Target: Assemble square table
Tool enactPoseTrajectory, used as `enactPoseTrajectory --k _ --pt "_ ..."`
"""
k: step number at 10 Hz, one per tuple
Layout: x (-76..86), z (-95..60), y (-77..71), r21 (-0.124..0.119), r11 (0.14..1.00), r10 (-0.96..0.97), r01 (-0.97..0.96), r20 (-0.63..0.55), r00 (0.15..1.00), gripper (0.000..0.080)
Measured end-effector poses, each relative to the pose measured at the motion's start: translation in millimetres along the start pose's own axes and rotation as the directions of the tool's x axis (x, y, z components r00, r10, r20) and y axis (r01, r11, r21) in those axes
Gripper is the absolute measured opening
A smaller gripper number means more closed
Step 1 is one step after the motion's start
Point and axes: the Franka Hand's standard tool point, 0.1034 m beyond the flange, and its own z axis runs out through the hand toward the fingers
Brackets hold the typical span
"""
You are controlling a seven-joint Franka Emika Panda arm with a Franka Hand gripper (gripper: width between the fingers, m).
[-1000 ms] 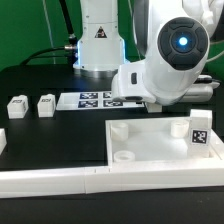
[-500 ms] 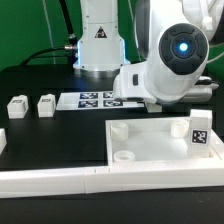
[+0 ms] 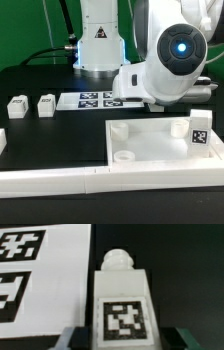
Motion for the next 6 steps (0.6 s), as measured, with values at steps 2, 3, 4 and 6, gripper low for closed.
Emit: enactPoseTrajectory --k 2,3,4,6 --pt "0.1 -0.1 0.3 0.001 1.000 0.001 -0.001 0.000 1.000 0.0287" --pt "0.1 -0.2 0.6 0.001 1.000 0.001 -0.001 0.000 1.000 0.0287" --pt "-0.6 -4.4 2.4 0.006 1.000 -0.005 0.005 0.003 1.000 0.0287" --pt "-4.2 -48.8 13.8 0.041 0.999 -0.027 0.028 -0.040 0.999 0.0287"
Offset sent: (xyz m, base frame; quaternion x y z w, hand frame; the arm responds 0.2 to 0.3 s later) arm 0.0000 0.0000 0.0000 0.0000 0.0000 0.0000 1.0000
